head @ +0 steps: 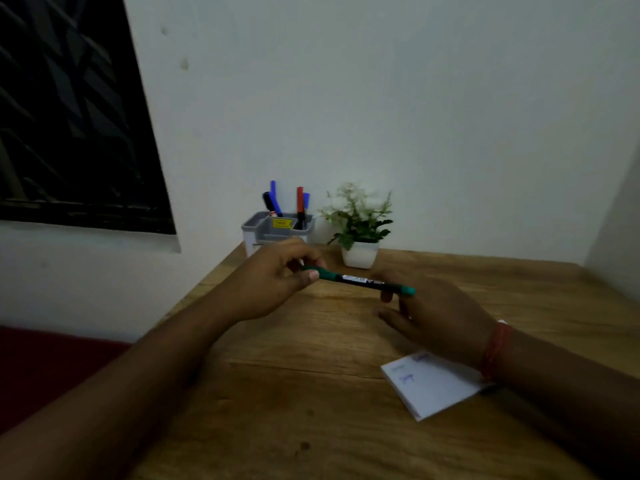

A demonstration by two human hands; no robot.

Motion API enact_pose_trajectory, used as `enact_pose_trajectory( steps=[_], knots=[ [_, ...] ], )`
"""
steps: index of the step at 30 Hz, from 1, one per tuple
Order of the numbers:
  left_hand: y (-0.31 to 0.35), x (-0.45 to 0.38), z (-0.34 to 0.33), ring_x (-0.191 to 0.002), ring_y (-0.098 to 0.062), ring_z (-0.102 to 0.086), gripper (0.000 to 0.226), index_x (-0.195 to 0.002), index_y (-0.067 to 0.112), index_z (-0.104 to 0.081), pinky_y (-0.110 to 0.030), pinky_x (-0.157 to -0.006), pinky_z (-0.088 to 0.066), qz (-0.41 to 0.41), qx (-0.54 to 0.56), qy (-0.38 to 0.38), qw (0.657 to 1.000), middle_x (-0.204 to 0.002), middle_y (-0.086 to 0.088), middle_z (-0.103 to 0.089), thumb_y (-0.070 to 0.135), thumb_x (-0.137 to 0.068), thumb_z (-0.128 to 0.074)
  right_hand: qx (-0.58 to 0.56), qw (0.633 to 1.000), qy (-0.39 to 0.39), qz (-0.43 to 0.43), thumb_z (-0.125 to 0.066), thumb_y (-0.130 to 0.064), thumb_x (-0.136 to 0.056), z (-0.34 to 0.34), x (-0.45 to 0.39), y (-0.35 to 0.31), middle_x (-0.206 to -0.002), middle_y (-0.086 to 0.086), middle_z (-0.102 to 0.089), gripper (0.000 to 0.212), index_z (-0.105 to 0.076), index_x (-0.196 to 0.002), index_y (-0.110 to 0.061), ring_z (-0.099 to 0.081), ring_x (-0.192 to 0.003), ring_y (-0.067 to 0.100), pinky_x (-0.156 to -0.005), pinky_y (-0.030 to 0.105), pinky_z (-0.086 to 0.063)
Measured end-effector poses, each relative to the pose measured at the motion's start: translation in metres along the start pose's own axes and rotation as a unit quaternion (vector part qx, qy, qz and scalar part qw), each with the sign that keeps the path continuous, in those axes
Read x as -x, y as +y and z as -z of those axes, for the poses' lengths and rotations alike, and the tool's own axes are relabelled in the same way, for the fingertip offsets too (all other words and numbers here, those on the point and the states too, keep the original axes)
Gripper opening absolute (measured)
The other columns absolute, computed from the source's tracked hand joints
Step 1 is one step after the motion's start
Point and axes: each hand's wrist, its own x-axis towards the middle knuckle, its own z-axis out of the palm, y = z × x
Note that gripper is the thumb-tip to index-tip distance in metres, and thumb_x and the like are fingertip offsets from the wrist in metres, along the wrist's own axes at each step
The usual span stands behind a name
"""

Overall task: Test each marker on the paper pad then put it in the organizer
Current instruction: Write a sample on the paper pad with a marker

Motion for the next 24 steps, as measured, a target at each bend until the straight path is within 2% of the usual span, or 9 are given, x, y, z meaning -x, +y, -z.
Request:
enact_pose_trajectory(
  steps=[1,3,5,9,13,14,16,19,24],
  knots=[
    [0.007,-0.005,-0.008,-0.092,-0.004,-0.059,0.018,-0.096,0.037,-0.066,-0.027,-0.082,-0.049,0.000,-0.001,-0.007,1.000,-0.099,0.014,-0.063,0.019,-0.092,-0.066,-0.011,1.000,0.005,-0.006,-0.057,-0.048,-0.095,0.003,0.007,0.006,-0.080,-0.026,-0.047,0.040,-0.053,-0.131,-0.030,-0.041,-0.060,-0.006,-0.057,0.011,-0.032],
    [0.019,-0.018,-0.025,-0.093,-0.007,-0.058,0.019,-0.095,0.040,-0.065,-0.032,-0.082,-0.050,0.006,0.024,-0.018,1.000,-0.098,0.014,-0.062,0.022,-0.092,-0.065,-0.017,0.999,0.002,-0.030,-0.051,-0.052,-0.095,0.010,0.021,0.019,-0.085,-0.015,-0.062,0.036,-0.052,-0.125,-0.034,-0.054,-0.066,0.002,-0.062,0.025,-0.049],
    [0.031,-0.030,-0.041,-0.091,-0.005,-0.057,0.018,-0.097,0.040,-0.065,-0.029,-0.081,-0.049,0.009,0.040,-0.025,0.999,-0.100,0.012,-0.062,0.022,-0.093,-0.065,-0.061,0.997,0.005,-0.056,-0.053,-0.052,-0.094,0.014,0.031,0.030,-0.078,-0.008,-0.064,0.033,-0.050,-0.123,-0.035,-0.060,-0.067,0.008,-0.065,0.033,-0.053],
    [0.050,-0.054,-0.080,-0.091,-0.005,-0.057,0.012,-0.105,0.034,-0.065,-0.025,-0.079,-0.047,0.013,0.067,-0.042,0.997,-0.101,0.009,-0.063,0.027,-0.096,-0.060,-0.172,0.978,0.069,-0.098,-0.059,-0.043,-0.096,0.026,0.044,0.049,-0.081,-0.021,-0.061,0.032,-0.053,-0.126,-0.035,-0.063,-0.076,0.006,-0.063,0.019,-0.047],
    [0.056,-0.069,-0.120,-0.090,-0.014,-0.060,0.009,-0.099,0.034,-0.060,-0.032,-0.080,-0.048,0.018,0.097,-0.065,0.993,-0.097,-0.001,-0.064,0.028,-0.100,-0.053,-0.317,0.927,0.127,-0.153,-0.063,-0.031,-0.096,0.022,0.050,0.067,-0.077,-0.007,-0.070,0.012,-0.068,-0.104,-0.024,-0.069,-0.069,0.007,-0.066,0.029,-0.057],
    [0.057,-0.070,-0.127,-0.085,-0.013,-0.059,0.012,-0.095,0.033,-0.060,-0.033,-0.077,-0.047,0.018,0.108,-0.063,0.992,-0.092,0.001,-0.064,0.028,-0.102,-0.050,-0.356,0.910,0.126,-0.170,-0.065,-0.028,-0.095,0.020,0.052,0.067,-0.075,-0.007,-0.071,0.007,-0.069,-0.098,-0.023,-0.069,-0.068,0.007,-0.065,0.029,-0.058],
    [0.057,-0.069,-0.141,-0.072,-0.001,-0.052,0.022,-0.089,0.033,-0.060,-0.022,-0.067,-0.041,-0.002,0.118,-0.063,0.991,-0.079,0.013,-0.060,0.025,-0.103,-0.046,-0.411,0.883,0.112,-0.197,-0.069,-0.026,-0.093,0.015,0.056,0.066,-0.076,-0.003,-0.072,0.005,-0.068,-0.093,-0.021,-0.068,-0.066,0.008,-0.062,0.024,-0.055],
    [0.058,-0.067,-0.150,-0.068,0.007,-0.050,0.039,-0.082,0.046,-0.058,-0.011,-0.063,-0.034,-0.027,0.111,-0.068,0.991,-0.073,0.028,-0.057,0.019,-0.105,-0.042,-0.452,0.858,0.105,-0.222,-0.070,-0.025,-0.092,0.012,0.057,0.064,-0.076,0.004,-0.071,0.010,-0.065,-0.093,-0.015,-0.064,-0.059,0.008,-0.054,0.020,-0.050],
    [0.050,-0.070,-0.154,-0.070,0.003,-0.051,0.032,-0.082,0.036,-0.057,-0.012,-0.063,-0.035,-0.027,0.087,-0.080,0.993,-0.076,0.026,-0.059,0.032,-0.105,-0.035,-0.465,0.849,0.139,-0.208,-0.071,-0.015,-0.090,0.012,0.054,0.059,-0.067,0.002,-0.068,0.010,-0.064,-0.084,-0.012,-0.061,-0.054,0.010,-0.050,0.023,-0.049]
  ],
)
